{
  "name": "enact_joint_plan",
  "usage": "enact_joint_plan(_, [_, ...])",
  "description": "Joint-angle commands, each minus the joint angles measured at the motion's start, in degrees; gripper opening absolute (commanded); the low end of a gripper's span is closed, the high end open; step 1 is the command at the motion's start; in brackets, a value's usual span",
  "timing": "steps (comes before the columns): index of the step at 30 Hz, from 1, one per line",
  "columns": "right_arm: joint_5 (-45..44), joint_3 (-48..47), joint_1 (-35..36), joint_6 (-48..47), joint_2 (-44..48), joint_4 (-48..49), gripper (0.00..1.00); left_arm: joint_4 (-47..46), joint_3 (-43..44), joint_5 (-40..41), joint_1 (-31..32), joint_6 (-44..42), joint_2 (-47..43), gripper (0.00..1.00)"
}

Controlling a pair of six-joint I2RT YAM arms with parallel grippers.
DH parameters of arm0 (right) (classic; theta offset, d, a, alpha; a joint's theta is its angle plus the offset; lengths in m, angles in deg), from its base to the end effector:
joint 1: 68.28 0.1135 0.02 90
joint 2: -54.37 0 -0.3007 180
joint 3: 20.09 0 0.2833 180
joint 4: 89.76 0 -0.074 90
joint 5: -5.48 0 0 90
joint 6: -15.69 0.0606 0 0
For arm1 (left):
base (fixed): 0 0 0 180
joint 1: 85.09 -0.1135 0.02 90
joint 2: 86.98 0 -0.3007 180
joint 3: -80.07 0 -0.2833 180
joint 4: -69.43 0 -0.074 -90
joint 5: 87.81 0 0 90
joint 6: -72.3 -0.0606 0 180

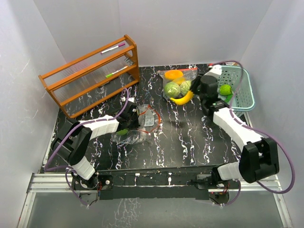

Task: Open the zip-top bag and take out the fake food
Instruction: Place the fake fruit in the bin.

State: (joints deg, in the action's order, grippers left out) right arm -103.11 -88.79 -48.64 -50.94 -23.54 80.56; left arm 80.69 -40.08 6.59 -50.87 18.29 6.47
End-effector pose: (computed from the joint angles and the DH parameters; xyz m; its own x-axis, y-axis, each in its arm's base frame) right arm 0.3465 0.1031 0.3196 -0.2936 0.2944 -0.9095 0.0893 0.9557 0.2806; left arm 0.3080 -0.2039 0.1621 -0.7750 -0.1815 -0.6053 0.0745 0.9249 -0.3728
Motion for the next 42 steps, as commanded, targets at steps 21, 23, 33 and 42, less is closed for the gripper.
enact_joint_plan(21, [4.4, -8.8, -37.9, 4.3, 4.8, 0.5, 0.10, 2.3, 1.5, -0.3, -0.3, -2.4, 0.7, 0.00])
enact_joint_plan(23, [4.3, -7.8, -37.9, 3.3, 5.2, 0.4, 0.18, 2.1, 1.6, -0.7, -0.3, -2.2, 1.0, 0.00])
enact_joint_plan(33, [8.1, -2.8, -30.7, -5.5, 9.3, 3.6, 0.72, 0.1, 2.7, -4.3, -0.3, -1.0, 1.5, 0.00])
enact_joint_plan(42, [22.3, 2.8, -9.7, -2.1, 8.3, 6.9, 0.65, -0.1, 5.5, -5.5, -0.3, -1.6, 1.4, 0.00])
